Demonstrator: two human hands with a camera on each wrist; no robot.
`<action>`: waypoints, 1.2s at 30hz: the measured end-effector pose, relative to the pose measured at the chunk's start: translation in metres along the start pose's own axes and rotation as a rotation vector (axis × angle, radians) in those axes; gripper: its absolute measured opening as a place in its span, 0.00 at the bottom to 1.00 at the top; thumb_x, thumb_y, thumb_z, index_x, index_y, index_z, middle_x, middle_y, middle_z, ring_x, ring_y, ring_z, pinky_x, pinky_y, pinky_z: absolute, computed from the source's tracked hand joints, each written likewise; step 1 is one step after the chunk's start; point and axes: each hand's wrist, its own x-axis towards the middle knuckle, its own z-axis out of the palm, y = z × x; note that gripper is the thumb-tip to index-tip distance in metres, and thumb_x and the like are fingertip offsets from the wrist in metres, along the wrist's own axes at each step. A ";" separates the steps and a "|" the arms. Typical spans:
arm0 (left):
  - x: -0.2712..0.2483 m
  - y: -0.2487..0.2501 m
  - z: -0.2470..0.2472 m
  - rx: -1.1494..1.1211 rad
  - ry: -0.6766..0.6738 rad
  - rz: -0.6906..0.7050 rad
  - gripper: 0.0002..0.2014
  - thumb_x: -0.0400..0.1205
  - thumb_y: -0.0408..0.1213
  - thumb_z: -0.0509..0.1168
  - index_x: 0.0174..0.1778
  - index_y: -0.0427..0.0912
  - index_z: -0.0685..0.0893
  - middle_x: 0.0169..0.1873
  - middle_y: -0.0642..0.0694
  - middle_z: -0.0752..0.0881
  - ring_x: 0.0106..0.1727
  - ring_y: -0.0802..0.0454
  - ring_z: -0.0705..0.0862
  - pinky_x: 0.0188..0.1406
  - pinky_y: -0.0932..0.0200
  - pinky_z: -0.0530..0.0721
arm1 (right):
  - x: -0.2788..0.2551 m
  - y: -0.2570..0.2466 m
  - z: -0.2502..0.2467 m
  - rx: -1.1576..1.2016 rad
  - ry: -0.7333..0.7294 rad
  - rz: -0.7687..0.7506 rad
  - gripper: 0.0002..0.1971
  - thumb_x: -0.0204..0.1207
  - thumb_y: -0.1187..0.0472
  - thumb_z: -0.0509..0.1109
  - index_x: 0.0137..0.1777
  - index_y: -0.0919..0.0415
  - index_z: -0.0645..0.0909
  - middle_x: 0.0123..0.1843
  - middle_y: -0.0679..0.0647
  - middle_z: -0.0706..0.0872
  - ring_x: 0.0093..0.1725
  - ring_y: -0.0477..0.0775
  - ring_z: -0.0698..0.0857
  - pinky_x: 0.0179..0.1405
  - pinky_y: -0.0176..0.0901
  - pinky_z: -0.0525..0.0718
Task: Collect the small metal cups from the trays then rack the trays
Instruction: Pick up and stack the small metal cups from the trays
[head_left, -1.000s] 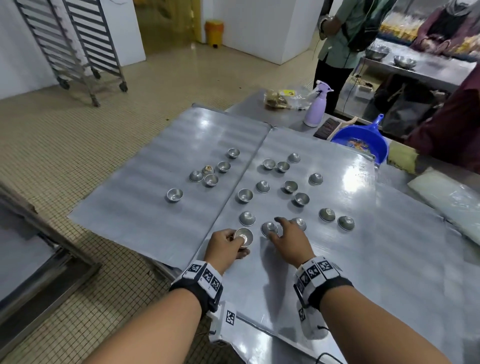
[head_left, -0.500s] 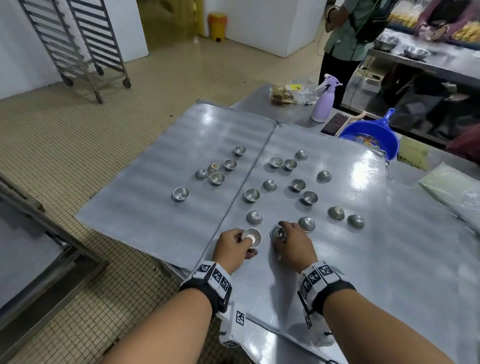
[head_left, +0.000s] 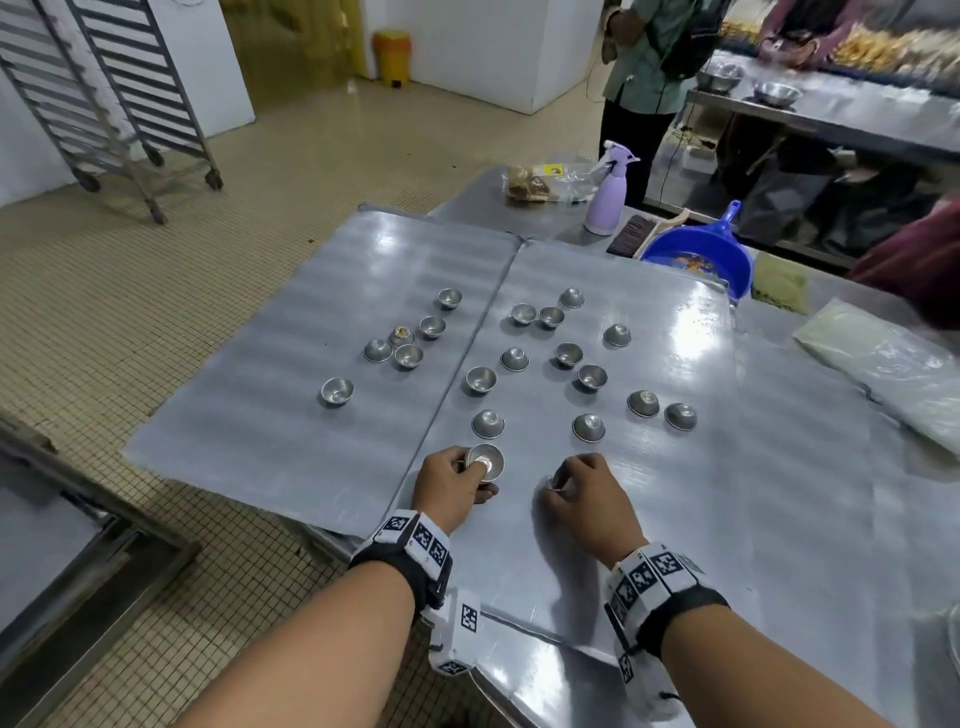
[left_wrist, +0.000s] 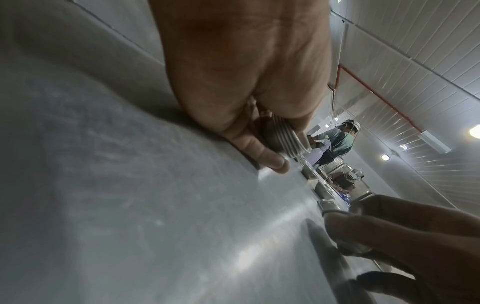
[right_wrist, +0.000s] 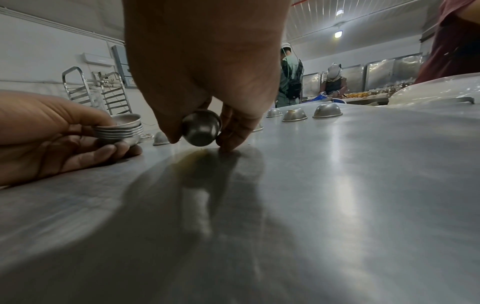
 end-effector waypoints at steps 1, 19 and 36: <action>-0.001 0.001 0.001 0.003 0.004 0.005 0.06 0.83 0.24 0.64 0.44 0.34 0.86 0.38 0.34 0.89 0.34 0.41 0.92 0.40 0.50 0.92 | -0.004 0.000 -0.001 0.004 0.007 -0.003 0.08 0.77 0.53 0.70 0.38 0.49 0.75 0.50 0.45 0.74 0.44 0.51 0.80 0.45 0.42 0.74; -0.056 0.003 0.035 0.098 0.035 -0.059 0.04 0.81 0.23 0.65 0.47 0.30 0.85 0.35 0.34 0.88 0.31 0.39 0.90 0.33 0.52 0.87 | -0.057 0.032 -0.034 -0.033 -0.109 -0.034 0.13 0.70 0.48 0.70 0.53 0.47 0.82 0.51 0.46 0.82 0.50 0.52 0.84 0.51 0.44 0.81; -0.069 0.029 0.047 -0.048 0.018 -0.122 0.07 0.80 0.29 0.67 0.41 0.30 0.89 0.34 0.35 0.87 0.36 0.42 0.90 0.38 0.52 0.91 | -0.043 0.009 -0.043 0.191 -0.019 -0.182 0.28 0.67 0.41 0.78 0.66 0.46 0.78 0.57 0.47 0.90 0.55 0.52 0.88 0.55 0.51 0.85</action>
